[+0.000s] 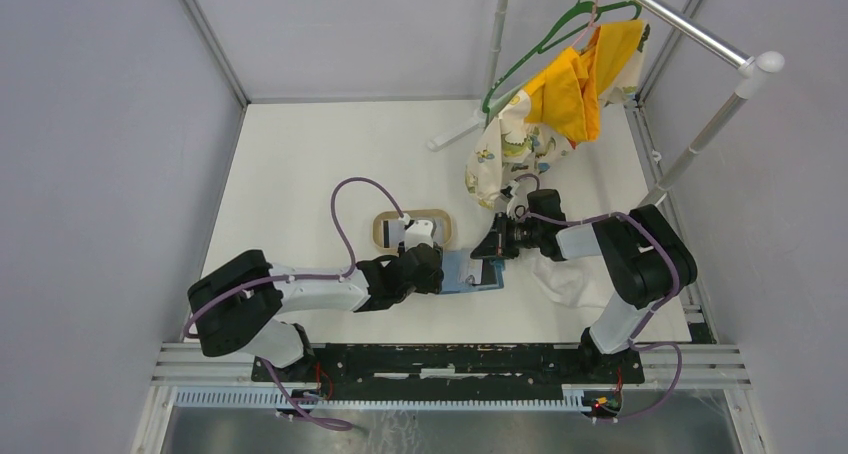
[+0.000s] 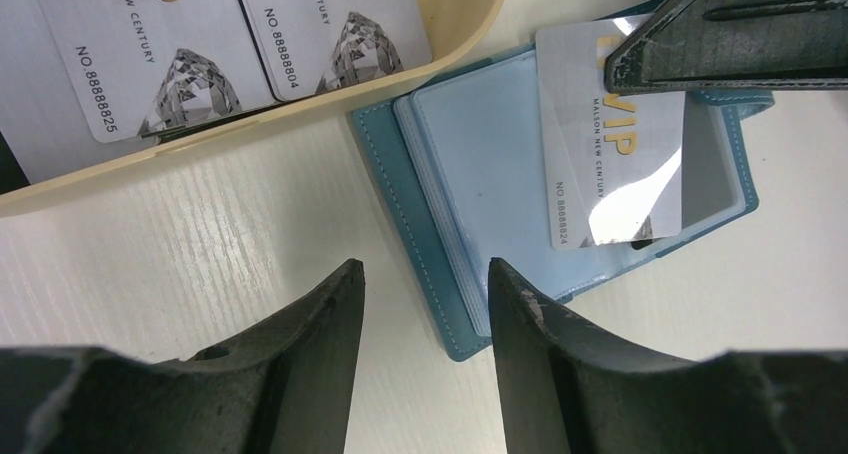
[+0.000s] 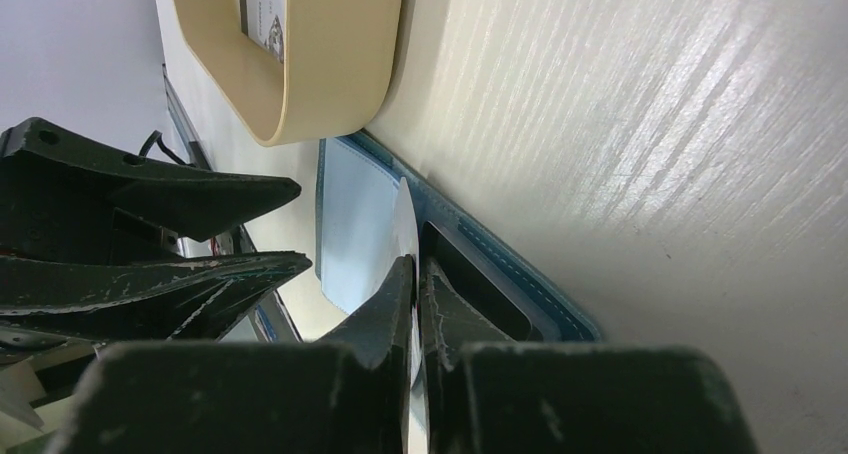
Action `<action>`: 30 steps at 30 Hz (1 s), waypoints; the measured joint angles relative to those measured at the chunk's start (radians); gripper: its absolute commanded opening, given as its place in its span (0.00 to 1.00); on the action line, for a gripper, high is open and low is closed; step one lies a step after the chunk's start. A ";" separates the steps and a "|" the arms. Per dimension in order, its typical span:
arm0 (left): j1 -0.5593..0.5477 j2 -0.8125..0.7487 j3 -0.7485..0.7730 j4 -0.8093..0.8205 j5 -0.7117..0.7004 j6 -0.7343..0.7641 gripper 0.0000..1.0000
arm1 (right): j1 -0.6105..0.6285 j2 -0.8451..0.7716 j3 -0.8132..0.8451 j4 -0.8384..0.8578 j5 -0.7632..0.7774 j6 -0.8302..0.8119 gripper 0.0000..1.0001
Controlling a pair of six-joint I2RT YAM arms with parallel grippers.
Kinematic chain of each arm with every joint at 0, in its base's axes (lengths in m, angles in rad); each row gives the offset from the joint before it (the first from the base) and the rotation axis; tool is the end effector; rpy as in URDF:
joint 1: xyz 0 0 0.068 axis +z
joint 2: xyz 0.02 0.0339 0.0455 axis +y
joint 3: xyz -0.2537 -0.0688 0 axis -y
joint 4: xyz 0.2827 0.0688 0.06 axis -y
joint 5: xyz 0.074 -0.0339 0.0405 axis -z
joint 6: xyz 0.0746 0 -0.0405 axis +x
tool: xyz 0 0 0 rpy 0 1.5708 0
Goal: Put the credit cards into the card holder
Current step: Insert the credit card into the card holder.
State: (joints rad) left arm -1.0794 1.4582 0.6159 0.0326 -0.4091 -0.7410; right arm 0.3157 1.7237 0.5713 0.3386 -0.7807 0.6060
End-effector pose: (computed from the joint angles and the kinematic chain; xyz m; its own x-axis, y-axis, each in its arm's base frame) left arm 0.1784 -0.2705 0.0915 -0.7107 0.0155 -0.7033 0.2707 0.9288 -0.2531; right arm 0.2836 0.1479 0.0380 -0.9553 0.1137 -0.2731 -0.1653 0.5603 0.8116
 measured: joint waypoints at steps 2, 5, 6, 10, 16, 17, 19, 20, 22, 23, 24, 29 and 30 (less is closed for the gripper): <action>0.000 0.009 0.000 0.000 0.000 0.000 0.56 | 0.003 0.000 0.001 -0.003 0.000 -0.003 0.07; 0.000 0.019 0.000 0.001 0.000 0.000 0.56 | 0.003 0.000 0.001 -0.003 0.000 -0.005 0.07; 0.000 0.021 0.000 0.001 0.000 0.000 0.56 | 0.003 0.000 0.001 -0.003 0.000 -0.006 0.07; 0.000 0.023 0.000 0.001 0.000 0.000 0.56 | 0.006 -0.002 0.000 -0.002 0.001 -0.006 0.07; 0.000 0.037 0.000 0.007 -0.002 0.000 0.56 | 0.014 -0.027 -0.025 0.012 0.020 -0.006 0.07; 0.000 0.039 0.003 0.010 0.000 0.000 0.56 | 0.016 -0.032 -0.031 0.015 0.024 -0.006 0.08; 0.000 0.044 0.008 0.011 0.000 0.000 0.56 | 0.020 -0.042 -0.041 0.019 0.029 -0.007 0.08; 0.000 0.048 0.010 0.014 0.000 0.000 0.56 | 0.022 -0.048 -0.046 0.021 0.031 -0.007 0.08; 0.000 0.053 0.011 0.020 0.000 0.000 0.55 | 0.027 -0.052 -0.050 0.023 0.034 -0.007 0.08; 0.000 0.054 0.012 0.023 0.000 0.000 0.55 | 0.029 -0.052 -0.050 0.023 0.034 -0.007 0.08; 0.000 0.054 0.012 0.024 0.001 0.000 0.55 | 0.031 -0.052 -0.050 0.023 0.034 -0.007 0.08; 0.000 0.055 0.012 0.025 0.001 0.000 0.55 | 0.047 -0.051 -0.050 0.024 0.040 -0.009 0.10; 0.000 0.056 0.012 0.026 0.001 0.000 0.55 | 0.047 -0.051 -0.050 0.025 0.041 -0.009 0.11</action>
State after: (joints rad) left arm -1.0794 1.5139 0.6281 0.0586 -0.4084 -0.7406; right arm 0.3626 1.6722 0.5209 0.3634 -0.7395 0.5972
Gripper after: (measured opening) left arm 0.555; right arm 0.095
